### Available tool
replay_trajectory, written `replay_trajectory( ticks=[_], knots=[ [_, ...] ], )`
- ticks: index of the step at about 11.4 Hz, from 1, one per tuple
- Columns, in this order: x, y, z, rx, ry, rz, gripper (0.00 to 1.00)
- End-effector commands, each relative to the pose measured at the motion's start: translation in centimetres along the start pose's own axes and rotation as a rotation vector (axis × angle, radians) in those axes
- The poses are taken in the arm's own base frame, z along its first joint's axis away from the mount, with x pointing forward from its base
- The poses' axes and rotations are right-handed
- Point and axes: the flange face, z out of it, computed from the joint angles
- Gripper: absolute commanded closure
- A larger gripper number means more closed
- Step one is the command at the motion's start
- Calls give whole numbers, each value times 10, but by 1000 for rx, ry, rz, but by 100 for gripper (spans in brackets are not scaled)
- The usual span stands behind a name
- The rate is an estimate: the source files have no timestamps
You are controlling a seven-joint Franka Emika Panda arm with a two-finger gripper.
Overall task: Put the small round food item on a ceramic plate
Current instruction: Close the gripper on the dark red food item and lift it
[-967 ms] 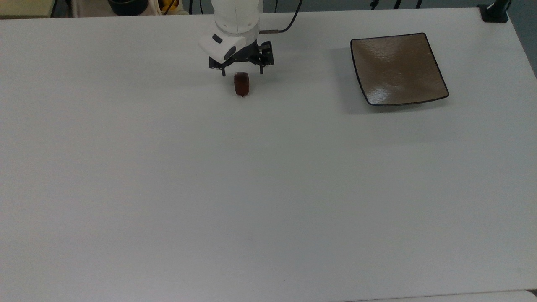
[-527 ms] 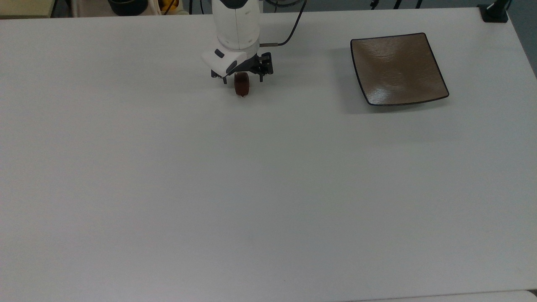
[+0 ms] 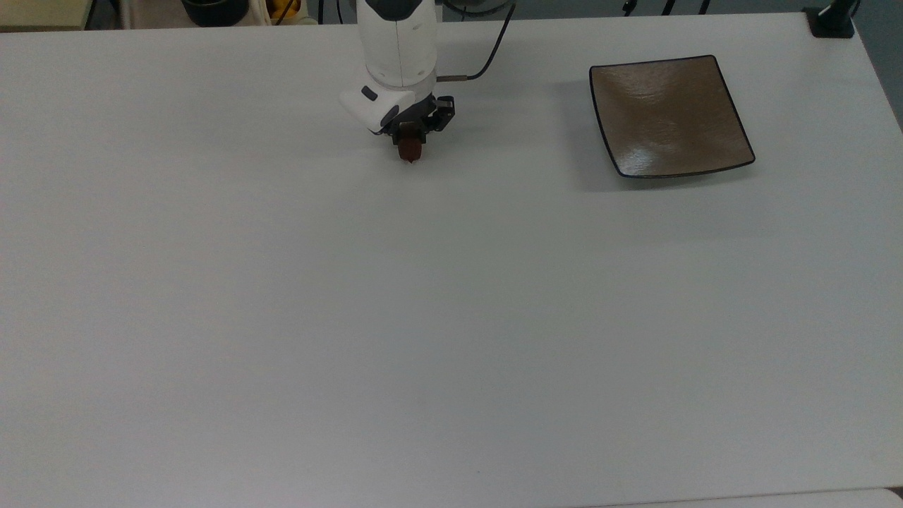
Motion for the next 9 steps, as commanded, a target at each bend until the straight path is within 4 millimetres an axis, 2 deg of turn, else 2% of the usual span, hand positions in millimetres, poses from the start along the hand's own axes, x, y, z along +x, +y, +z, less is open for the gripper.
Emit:
replay_trajectory(
  ticks=[1, 3, 5, 7, 9],
  knots=[
    [0, 0, -5, -3, 22, 3, 73],
    [-1, 0, -11, -3, 25, 6, 73],
    [-1, -1, -29, -1, 16, 5, 72],
    [1, -2, -55, 13, 14, 15, 71],
    [4, -11, -69, 35, 38, 28, 71]
  ],
)
